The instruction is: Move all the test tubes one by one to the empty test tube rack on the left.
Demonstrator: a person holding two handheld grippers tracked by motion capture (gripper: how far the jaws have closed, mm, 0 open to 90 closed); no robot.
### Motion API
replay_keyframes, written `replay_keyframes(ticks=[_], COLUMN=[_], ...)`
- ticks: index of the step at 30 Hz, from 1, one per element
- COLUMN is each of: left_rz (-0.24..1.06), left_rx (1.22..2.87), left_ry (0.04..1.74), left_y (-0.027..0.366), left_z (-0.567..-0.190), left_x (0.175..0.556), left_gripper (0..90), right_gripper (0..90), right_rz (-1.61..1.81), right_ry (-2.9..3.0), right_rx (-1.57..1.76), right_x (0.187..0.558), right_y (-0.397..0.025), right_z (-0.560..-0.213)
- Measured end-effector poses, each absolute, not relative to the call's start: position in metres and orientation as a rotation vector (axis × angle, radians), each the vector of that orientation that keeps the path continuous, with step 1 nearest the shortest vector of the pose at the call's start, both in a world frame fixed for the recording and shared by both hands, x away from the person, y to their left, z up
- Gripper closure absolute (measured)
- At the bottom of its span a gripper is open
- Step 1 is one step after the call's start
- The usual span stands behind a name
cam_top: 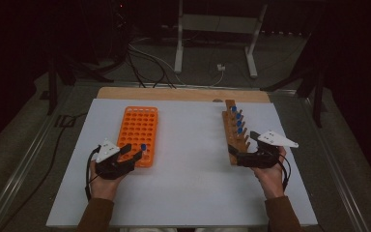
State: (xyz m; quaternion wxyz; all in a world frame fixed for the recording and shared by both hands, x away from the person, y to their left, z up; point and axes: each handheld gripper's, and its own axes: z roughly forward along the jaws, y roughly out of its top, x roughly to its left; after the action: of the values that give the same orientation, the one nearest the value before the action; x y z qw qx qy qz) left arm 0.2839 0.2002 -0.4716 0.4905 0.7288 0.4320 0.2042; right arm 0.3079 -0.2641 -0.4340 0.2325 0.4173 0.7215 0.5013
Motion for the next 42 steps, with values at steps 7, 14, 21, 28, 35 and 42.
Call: replay_keyframes(ticks=[7,14,21,28,35,42], left_rz=[0.509,0.560,0.582,0.602,0.609,0.604], left_rx=[1.708,1.679,1.675,1.667,1.673,1.665], left_ry=[1.069,1.098,1.110,1.123,1.122,1.132], left_y=[0.216,0.219,0.219,0.220,0.219,0.220], left_z=[-0.468,-0.466,-0.467,-0.468,-0.468,-0.469], left_x=[0.274,0.271,0.271,0.271,0.271,0.271], left_gripper=[26.8,8.4,7.2,4.7,2.4,2.4], right_gripper=[0.0,4.4,23.8,56.2,73.0,76.4], right_rz=[1.339,1.284,1.222,1.185,1.150,1.126], right_ry=[1.977,2.002,2.012,2.016,1.996,1.981], right_rx=[1.195,1.197,1.223,1.228,1.226,1.218], right_x=[0.322,0.335,0.346,0.353,0.357,0.359], right_y=[-0.270,-0.269,-0.269,-0.269,-0.269,-0.267], right_z=[-0.436,-0.443,-0.452,-0.459,-0.464,-0.465])
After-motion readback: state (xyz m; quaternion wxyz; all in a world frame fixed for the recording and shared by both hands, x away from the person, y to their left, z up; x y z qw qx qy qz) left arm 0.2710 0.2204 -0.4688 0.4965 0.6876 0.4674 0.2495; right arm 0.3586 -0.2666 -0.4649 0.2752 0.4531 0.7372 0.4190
